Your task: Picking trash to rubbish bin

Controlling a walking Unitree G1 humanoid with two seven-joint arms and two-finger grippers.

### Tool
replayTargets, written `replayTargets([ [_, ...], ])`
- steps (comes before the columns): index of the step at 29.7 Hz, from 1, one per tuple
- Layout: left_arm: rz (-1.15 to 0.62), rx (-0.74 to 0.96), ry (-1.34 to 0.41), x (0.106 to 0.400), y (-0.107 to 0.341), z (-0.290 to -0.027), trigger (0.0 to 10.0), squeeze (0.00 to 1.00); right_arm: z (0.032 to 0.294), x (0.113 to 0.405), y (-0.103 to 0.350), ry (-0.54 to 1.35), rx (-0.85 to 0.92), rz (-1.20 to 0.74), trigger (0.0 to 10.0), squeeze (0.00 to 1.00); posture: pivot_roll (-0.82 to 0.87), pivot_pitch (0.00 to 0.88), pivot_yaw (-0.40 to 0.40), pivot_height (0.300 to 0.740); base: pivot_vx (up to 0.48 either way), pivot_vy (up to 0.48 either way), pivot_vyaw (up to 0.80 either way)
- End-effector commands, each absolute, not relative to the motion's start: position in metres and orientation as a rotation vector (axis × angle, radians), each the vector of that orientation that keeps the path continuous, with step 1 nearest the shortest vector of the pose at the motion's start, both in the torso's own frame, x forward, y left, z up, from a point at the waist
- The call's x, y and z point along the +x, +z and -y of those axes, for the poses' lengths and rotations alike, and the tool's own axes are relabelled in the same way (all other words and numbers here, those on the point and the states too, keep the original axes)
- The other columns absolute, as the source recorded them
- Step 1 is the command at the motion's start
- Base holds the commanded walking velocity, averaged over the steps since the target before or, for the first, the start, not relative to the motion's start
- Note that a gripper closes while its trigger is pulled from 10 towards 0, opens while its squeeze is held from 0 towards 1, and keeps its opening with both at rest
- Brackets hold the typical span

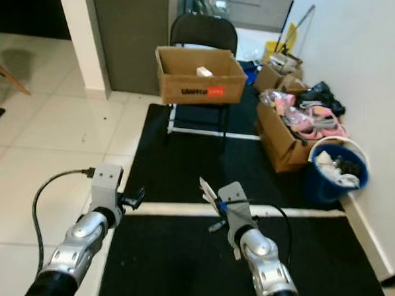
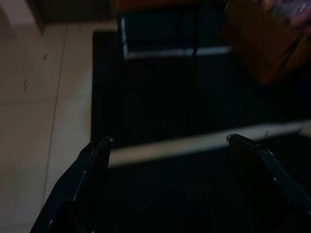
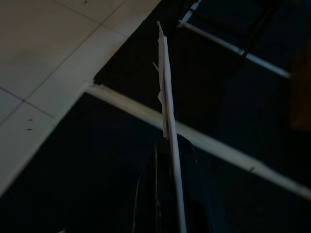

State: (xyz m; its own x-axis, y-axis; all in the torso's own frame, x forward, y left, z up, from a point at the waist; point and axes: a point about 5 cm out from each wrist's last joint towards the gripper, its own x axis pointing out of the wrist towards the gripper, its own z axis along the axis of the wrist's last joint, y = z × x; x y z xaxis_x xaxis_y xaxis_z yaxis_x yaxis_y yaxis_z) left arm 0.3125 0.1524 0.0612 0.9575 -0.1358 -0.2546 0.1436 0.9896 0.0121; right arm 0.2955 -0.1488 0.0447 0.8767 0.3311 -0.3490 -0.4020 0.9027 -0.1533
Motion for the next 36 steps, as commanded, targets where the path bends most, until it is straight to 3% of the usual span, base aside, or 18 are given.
replayTargets([
  [1, -0.269, 0.041, -0.146, 0.31, 0.057, -0.152, 10.0, 0.0, 0.151, 0.294, 0.043, 0.364, -0.196, -0.332, 10.0, 0.0, -0.08, 0.076, -0.042, 0.74, 0.405, 0.0, 0.0],
  [17, -0.257, 0.049, -0.152, 0.312, 0.06, -0.151, 10.0, 0.0, 0.161, 0.295, 0.037, 0.294, -0.165, -0.375, 10.0, 0.0, -0.08, 0.074, -0.042, 0.74, 0.404, 0.0, -0.73],
  [36, -0.256, 0.056, -0.149, 0.311, 0.059, -0.152, 10.0, 0.0, 0.156, 0.294, 0.035, 0.33, -0.188, -0.371, 10.0, 0.0, -0.07, 0.053, -0.048, 0.74, 0.391, 0.0, 0.0],
])
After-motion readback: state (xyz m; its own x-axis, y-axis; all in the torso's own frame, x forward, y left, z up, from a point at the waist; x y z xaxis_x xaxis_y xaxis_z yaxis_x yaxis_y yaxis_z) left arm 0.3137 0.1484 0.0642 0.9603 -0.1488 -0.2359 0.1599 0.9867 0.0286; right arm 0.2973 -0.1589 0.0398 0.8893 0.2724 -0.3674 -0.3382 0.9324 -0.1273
